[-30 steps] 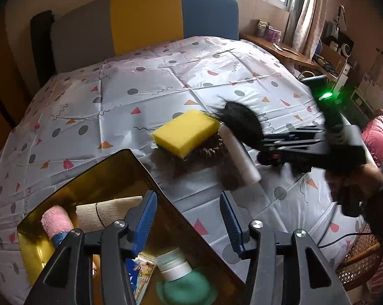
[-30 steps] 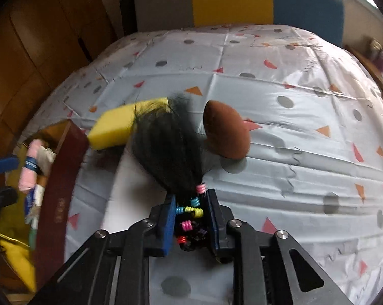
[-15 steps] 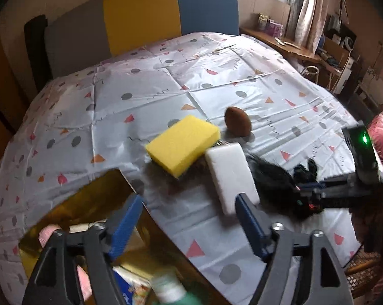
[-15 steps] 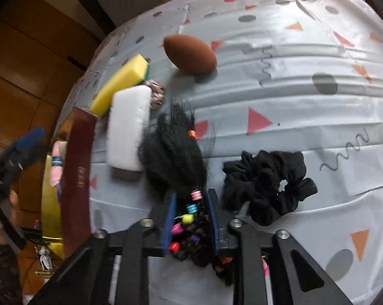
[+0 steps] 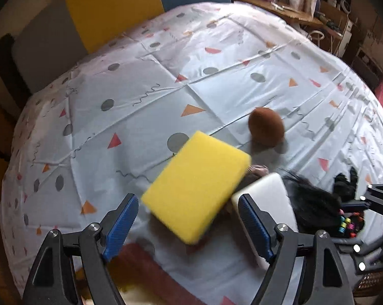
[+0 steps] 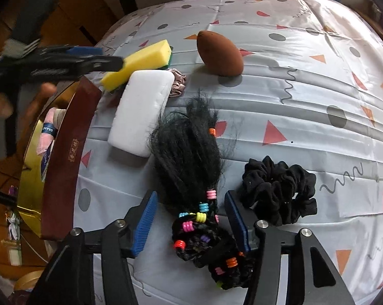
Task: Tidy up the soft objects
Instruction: 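Grasp the yellow sponge with the left tool while the right tool holds the hair tuft, then carry the yellow sponge into the tray and open the left tool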
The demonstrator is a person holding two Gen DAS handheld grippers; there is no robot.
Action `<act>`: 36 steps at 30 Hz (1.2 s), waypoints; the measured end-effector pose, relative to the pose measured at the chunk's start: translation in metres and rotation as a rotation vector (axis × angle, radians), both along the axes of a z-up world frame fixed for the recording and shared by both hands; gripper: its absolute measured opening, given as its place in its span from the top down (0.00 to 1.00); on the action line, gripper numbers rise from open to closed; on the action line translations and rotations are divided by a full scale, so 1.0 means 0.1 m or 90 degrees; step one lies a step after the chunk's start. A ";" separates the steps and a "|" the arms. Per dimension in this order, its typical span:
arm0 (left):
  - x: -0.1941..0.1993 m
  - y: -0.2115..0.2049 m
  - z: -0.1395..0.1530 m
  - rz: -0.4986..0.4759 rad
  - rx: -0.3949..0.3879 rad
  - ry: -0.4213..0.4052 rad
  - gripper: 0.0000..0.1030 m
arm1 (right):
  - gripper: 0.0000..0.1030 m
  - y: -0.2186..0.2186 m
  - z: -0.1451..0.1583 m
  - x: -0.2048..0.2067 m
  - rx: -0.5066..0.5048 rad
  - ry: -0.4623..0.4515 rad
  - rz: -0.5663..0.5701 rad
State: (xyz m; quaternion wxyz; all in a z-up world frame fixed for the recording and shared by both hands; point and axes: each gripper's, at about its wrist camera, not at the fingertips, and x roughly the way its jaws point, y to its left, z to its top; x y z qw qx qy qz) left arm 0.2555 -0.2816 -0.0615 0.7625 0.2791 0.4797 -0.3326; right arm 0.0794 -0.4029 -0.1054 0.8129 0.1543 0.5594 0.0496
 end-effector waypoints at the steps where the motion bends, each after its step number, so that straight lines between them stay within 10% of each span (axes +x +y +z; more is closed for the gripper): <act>1: 0.04 -0.04 -0.05 -0.007 0.004 0.009 0.20 | 0.44 0.00 0.01 0.00 0.001 -0.002 0.002; 13: 0.12 -0.16 -0.28 -0.013 -0.011 0.035 0.26 | 0.44 0.05 0.00 0.06 0.000 -0.009 0.006; 22: -0.07 0.18 -0.02 0.089 -0.095 0.012 0.54 | 0.69 0.14 -0.07 0.08 -0.086 -0.006 0.018; 36: -0.63 0.45 0.23 0.097 -0.143 -0.001 0.74 | 0.68 0.19 -0.11 0.03 -0.114 -0.027 0.051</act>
